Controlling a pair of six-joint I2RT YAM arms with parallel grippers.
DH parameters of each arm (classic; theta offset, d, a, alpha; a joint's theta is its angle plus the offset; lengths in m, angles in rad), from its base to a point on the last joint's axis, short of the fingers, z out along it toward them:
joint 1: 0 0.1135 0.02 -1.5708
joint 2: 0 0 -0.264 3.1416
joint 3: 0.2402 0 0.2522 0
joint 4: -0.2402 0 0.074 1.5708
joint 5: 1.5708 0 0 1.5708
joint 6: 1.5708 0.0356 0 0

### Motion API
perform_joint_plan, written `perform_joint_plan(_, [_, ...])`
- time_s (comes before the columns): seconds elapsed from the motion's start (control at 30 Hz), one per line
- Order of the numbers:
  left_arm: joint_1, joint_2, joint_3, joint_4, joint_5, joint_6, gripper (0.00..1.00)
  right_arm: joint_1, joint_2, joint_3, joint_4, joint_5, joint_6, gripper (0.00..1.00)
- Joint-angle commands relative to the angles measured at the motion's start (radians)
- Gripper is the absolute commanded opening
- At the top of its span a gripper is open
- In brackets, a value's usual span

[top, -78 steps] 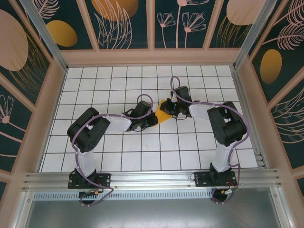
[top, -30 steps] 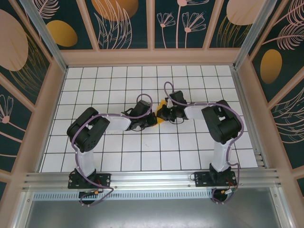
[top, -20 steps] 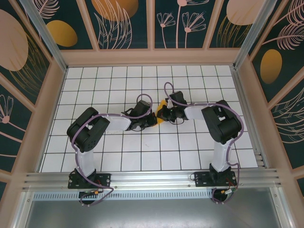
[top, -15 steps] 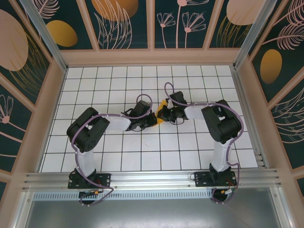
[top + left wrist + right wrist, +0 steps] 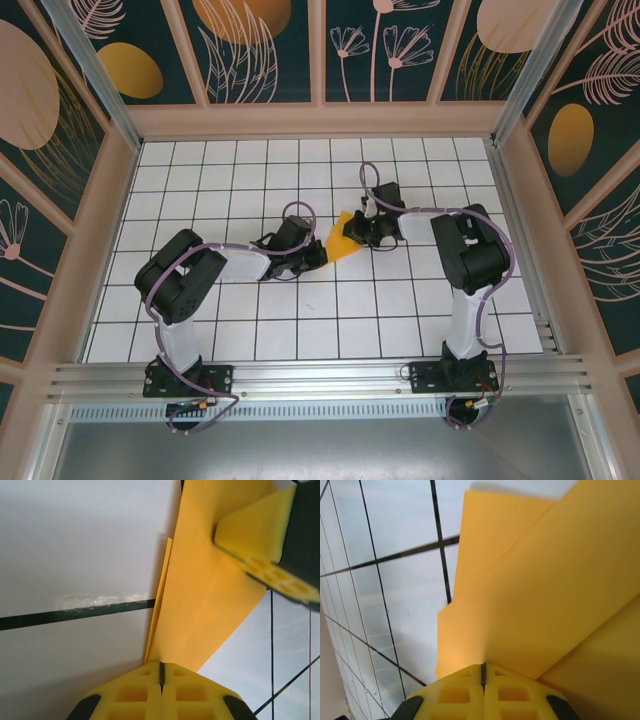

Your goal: Fold a paper plane with a square sheet of paper (pick it up from the middle)

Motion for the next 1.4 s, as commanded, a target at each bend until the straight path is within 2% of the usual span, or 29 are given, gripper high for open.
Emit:
perform_joint_plan(0.0, [0.006,0.006,-0.045,-0.136,0.012,0.000,0.00,-0.045,0.056,0.063,-0.058,0.097,-0.056,0.00])
perform_joint_plan(0.4, [0.005,-0.002,-0.035,-0.127,0.025,0.013,0.00,-0.109,0.045,0.185,-0.142,0.202,-0.070,0.00])
perform_joint_plan(0.47, [0.005,-0.007,-0.022,-0.122,0.030,0.019,0.00,-0.109,0.012,0.172,-0.132,0.196,-0.065,0.04])
perform_joint_plan(0.6, [0.005,-0.040,0.004,-0.085,0.052,0.021,0.01,-0.106,-0.081,0.084,-0.085,0.174,-0.029,0.19])
perform_joint_plan(0.73, [0.006,-0.090,0.028,-0.056,0.048,0.032,0.10,-0.104,-0.184,-0.041,-0.004,0.135,0.034,0.30])
perform_joint_plan(0.9, [0.012,-0.102,0.046,-0.016,0.037,0.034,0.16,-0.101,-0.275,-0.157,0.083,0.099,0.100,0.42])
perform_joint_plan(1.1, [0.020,-0.057,0.082,-0.024,0.012,0.043,0.21,-0.088,-0.305,-0.195,0.092,0.100,0.120,0.46])
perform_joint_plan(1.37, [0.029,-0.032,0.098,-0.058,-0.059,0.055,0.24,-0.030,-0.236,-0.182,0.116,0.084,0.157,0.47])
